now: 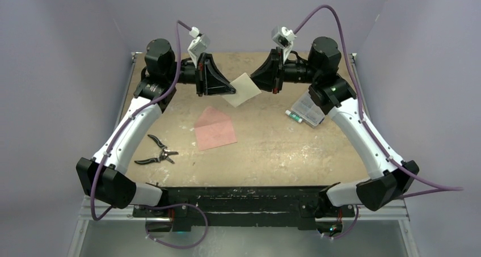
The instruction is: Place the letter into the envelope and seal it
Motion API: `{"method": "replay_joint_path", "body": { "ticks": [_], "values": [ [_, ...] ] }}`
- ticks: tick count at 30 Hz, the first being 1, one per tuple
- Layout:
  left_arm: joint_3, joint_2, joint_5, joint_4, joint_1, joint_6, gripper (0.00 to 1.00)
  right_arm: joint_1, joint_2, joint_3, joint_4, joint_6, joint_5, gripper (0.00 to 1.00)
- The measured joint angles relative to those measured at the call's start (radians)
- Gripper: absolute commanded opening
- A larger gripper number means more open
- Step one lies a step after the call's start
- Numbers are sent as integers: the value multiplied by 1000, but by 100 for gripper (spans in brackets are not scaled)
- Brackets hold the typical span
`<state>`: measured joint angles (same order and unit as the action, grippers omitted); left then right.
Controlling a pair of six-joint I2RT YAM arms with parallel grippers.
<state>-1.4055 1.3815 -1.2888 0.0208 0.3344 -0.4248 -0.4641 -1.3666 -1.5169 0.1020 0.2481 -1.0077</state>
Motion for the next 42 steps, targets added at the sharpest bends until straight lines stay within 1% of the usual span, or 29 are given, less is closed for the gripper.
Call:
{"method": "replay_joint_path", "body": {
  "ticks": [4,5,6,7,9,10,11,13,15,16,19,21,23,26,29,35,42],
  "values": [
    [0,-1,-21,19,0,1,0,0,-5,-7,11,-1,7,0],
    [0,-2,-20,23,0,1,0,0,-5,-9,11,3,17,6],
    [0,-2,-19,27,0,1,0,0,-5,-10,11,8,28,19],
    [0,-2,-13,29,-2,1,0,0,-4,-11,11,20,52,34],
    [0,-4,23,32,-10,-1,0,-1,1,-10,5,57,127,52],
    [0,-4,50,34,-16,-2,0,0,8,-4,-13,78,171,58],
    [-1,-4,74,35,-21,-2,0,0,18,8,-32,100,210,63],
    [-5,-4,136,40,-30,-10,0,0,68,70,-91,158,323,74],
    [-6,-5,190,57,-34,-28,0,1,133,144,-149,216,429,82],
    [-6,-5,215,71,-35,-38,0,1,170,186,-192,247,485,85],
    [-6,-6,272,136,-35,-103,0,1,291,334,-359,345,617,88],
    [-4,-6,298,213,-35,-174,0,1,333,389,-447,397,656,89],
    [-3,-6,313,296,-35,-249,0,1,340,405,-517,444,678,90],
    [-3,-9,322,403,-35,-344,0,0,312,405,-570,489,684,90],
    [-3,-16,323,462,-35,-404,0,0,259,401,-590,533,674,88],
    [-2,-19,323,544,-35,-487,0,-9,138,384,-668,629,595,85],
    [14,-21,324,592,-35,-545,0,-34,84,376,-876,726,485,81]
  ]
}}
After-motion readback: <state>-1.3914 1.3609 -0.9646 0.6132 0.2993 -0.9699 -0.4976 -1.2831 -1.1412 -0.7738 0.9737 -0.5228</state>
